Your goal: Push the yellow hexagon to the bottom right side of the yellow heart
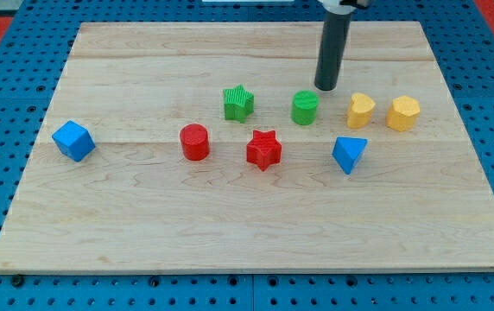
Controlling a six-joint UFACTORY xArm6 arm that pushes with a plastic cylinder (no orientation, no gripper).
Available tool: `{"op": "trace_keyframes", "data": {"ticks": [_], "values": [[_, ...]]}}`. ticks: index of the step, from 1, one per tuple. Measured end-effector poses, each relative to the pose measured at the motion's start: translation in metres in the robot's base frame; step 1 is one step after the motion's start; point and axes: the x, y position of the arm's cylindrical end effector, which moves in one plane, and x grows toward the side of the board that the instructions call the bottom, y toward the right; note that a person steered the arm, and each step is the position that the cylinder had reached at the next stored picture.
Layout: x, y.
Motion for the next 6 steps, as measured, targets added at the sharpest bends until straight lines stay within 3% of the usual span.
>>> {"op": "trace_keyframes", "data": {"ticks": [2,5,6], "values": [[0.035,0.063],[0.043,0.129],[0.082,0.123]]}}
